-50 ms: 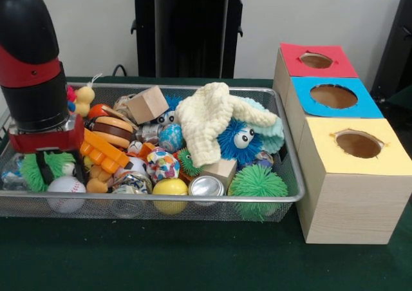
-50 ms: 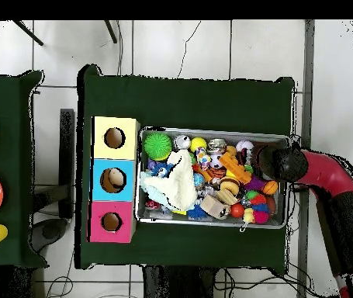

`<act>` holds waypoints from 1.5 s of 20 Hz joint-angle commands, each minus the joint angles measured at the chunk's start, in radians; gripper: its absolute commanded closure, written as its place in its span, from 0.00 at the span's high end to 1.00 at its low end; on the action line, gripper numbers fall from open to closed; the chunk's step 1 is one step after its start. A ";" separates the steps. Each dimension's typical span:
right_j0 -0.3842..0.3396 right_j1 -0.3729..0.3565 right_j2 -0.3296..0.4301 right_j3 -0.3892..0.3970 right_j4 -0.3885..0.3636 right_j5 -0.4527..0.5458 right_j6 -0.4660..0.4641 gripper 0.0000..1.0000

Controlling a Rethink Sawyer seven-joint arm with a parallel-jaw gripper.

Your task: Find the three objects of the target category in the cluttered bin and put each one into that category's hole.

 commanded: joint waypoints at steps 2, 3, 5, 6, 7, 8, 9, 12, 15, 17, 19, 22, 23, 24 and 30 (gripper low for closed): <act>-0.019 0.033 0.050 -0.081 -0.072 0.073 -0.403 1.00; -0.020 0.025 0.051 -0.081 -0.070 0.081 -0.409 1.00; -0.021 0.011 0.053 -0.077 -0.067 0.090 -0.420 1.00; -0.025 0.010 0.059 -0.072 -0.067 0.079 -0.428 1.00; -0.029 0.008 0.065 -0.067 -0.068 0.068 -0.436 1.00; -0.033 0.007 0.071 -0.061 -0.069 0.057 -0.443 1.00; -0.033 0.008 0.074 -0.059 -0.062 0.056 -0.454 0.00; -0.026 -0.001 0.067 -0.055 -0.059 0.072 -0.451 0.00; -0.016 -0.013 0.060 -0.050 -0.057 0.093 -0.447 0.00; -0.011 -0.017 0.059 -0.048 -0.057 0.103 -0.439 0.00; -0.007 -0.023 0.057 -0.039 -0.056 0.099 -0.429 0.00; -0.003 -0.036 0.050 -0.018 -0.057 0.093 -0.410 0.00; -0.001 -0.040 0.048 -0.012 -0.057 0.091 -0.404 0.00; 0.000 -0.044 0.045 -0.006 -0.058 0.090 -0.398 0.00; 0.008 -0.095 0.025 0.053 -0.056 0.090 -0.351 0.00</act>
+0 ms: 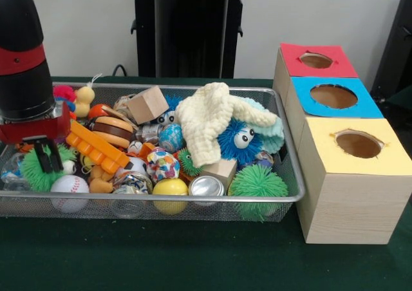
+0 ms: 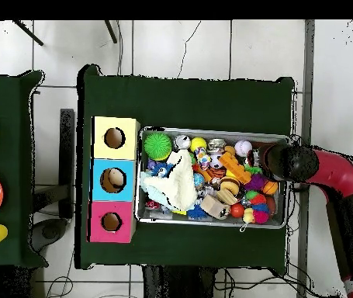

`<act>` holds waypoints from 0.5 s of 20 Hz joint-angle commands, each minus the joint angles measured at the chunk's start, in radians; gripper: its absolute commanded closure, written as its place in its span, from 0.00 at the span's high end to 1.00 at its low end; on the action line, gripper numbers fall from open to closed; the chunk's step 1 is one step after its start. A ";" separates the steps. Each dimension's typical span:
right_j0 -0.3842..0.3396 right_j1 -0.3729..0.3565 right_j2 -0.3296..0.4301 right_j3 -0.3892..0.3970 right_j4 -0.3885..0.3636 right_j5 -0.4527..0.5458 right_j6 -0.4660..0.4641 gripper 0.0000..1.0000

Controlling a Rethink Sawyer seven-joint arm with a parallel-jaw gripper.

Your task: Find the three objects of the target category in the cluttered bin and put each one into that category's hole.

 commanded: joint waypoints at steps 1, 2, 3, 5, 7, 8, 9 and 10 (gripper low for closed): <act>0.027 -0.071 0.004 0.074 -0.053 0.017 -0.202 0.00; 0.029 -0.085 0.001 0.093 -0.053 0.011 -0.189 0.00; 0.030 -0.099 -0.003 0.108 -0.051 0.010 -0.176 0.00; 0.037 -0.126 -0.010 0.133 -0.048 0.014 -0.156 0.00; 0.043 -0.148 -0.017 0.154 -0.045 0.020 -0.138 0.00; 0.047 -0.158 -0.020 0.163 -0.042 0.024 -0.130 0.00; 0.050 -0.167 -0.023 0.170 -0.042 0.025 -0.123 0.00; 0.053 -0.176 -0.025 0.179 -0.039 0.025 -0.116 0.00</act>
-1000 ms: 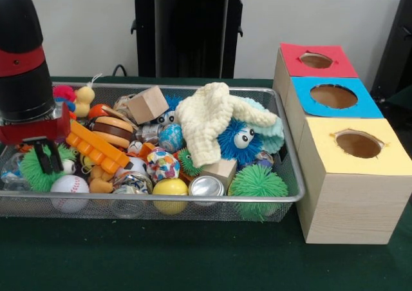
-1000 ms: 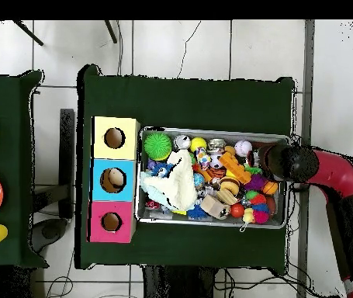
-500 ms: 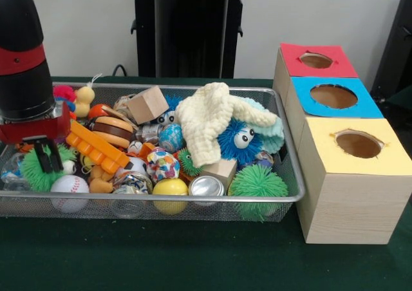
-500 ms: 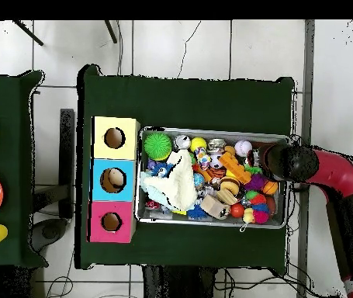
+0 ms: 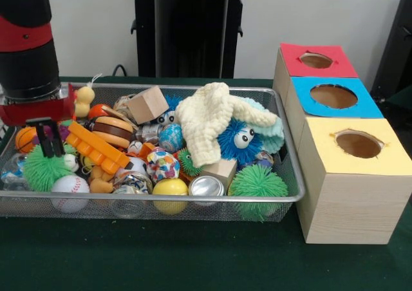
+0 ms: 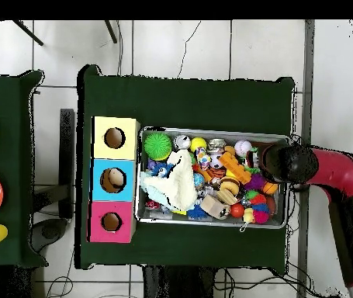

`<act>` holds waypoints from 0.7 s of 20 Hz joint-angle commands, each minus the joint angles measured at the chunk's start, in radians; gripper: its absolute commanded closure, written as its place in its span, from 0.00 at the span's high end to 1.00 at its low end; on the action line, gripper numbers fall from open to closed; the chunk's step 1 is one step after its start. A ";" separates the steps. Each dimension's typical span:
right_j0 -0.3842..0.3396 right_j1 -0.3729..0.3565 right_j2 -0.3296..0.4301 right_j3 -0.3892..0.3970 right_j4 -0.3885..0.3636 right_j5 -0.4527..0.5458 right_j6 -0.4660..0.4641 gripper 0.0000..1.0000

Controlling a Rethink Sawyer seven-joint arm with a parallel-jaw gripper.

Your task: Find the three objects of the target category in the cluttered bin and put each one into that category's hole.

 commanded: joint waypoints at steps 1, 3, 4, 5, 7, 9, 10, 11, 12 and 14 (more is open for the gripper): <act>0.035 -0.092 -0.025 0.121 -0.033 0.027 -0.110 0.00; 0.042 -0.103 -0.030 0.130 -0.029 0.029 -0.098 0.00; 0.045 -0.106 -0.032 0.130 -0.026 0.032 -0.095 0.00; 0.046 -0.110 -0.034 0.135 -0.023 0.031 -0.089 0.00; 0.047 -0.119 -0.037 0.145 -0.019 0.024 -0.079 0.00; 0.051 -0.127 -0.040 0.151 -0.018 0.022 -0.071 0.00; 0.050 -0.131 -0.042 0.157 -0.018 0.018 -0.068 0.00; 0.050 -0.135 -0.044 0.164 -0.018 0.014 -0.064 0.00; 0.049 -0.138 -0.045 0.170 -0.018 0.011 -0.062 0.00; 0.049 -0.143 -0.047 0.177 -0.018 0.007 -0.059 0.00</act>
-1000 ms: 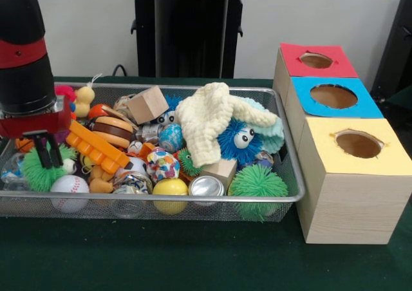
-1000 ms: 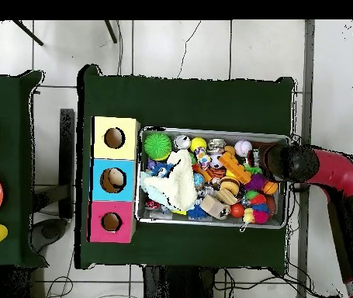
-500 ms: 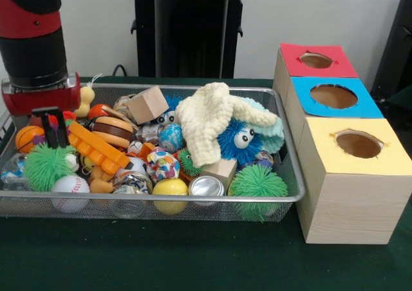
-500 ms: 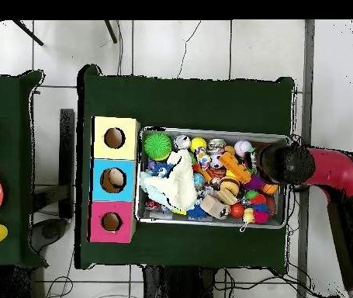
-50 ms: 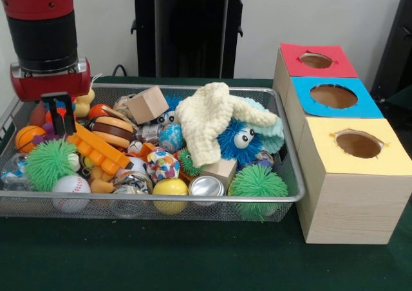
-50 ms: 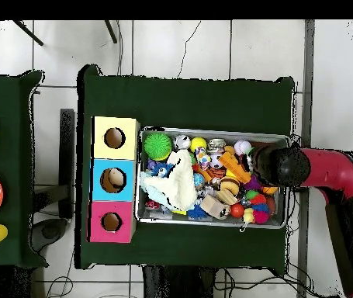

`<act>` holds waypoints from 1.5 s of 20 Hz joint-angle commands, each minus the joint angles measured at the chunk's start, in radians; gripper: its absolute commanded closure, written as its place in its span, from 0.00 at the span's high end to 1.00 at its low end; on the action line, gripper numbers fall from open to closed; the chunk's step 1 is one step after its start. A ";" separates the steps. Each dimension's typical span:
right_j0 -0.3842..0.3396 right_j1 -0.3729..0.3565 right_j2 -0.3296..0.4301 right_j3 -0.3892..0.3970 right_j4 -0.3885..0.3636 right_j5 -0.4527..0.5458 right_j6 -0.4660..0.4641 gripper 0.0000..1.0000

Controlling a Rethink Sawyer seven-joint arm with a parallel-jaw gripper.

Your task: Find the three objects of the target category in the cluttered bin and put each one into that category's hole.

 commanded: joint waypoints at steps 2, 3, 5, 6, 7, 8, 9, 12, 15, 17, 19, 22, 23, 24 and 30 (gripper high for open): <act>0.007 -0.036 -0.035 0.095 -0.017 0.004 -0.057 0.00; 0.007 -0.041 -0.036 0.099 -0.018 0.003 -0.055 0.00; 0.008 -0.048 -0.036 0.102 -0.015 0.008 -0.056 0.00; 0.011 -0.051 -0.037 0.100 -0.012 0.016 -0.057 0.00; 0.012 -0.055 -0.037 0.102 -0.010 0.019 -0.058 0.00; 0.011 -0.058 -0.037 0.101 -0.008 0.023 -0.060 0.00; 0.011 -0.060 -0.037 0.101 -0.006 0.027 -0.062 0.00; 0.010 -0.069 -0.038 0.096 -0.004 0.045 -0.073 0.00; 0.010 -0.081 -0.040 0.102 -0.001 0.054 -0.074 0.00; 0.009 -0.080 -0.039 0.104 0.002 0.055 -0.074 0.00; 0.009 -0.084 -0.037 0.108 0.002 0.048 -0.071 0.00; 0.007 -0.087 -0.037 0.115 0.007 0.048 -0.066 0.00; 0.002 -0.066 -0.028 0.110 0.005 0.021 -0.066 0.00; 0.008 -0.048 -0.033 0.101 -0.002 0.008 -0.053 0.00; 0.017 -0.018 -0.040 0.077 -0.025 -0.024 -0.041 0.00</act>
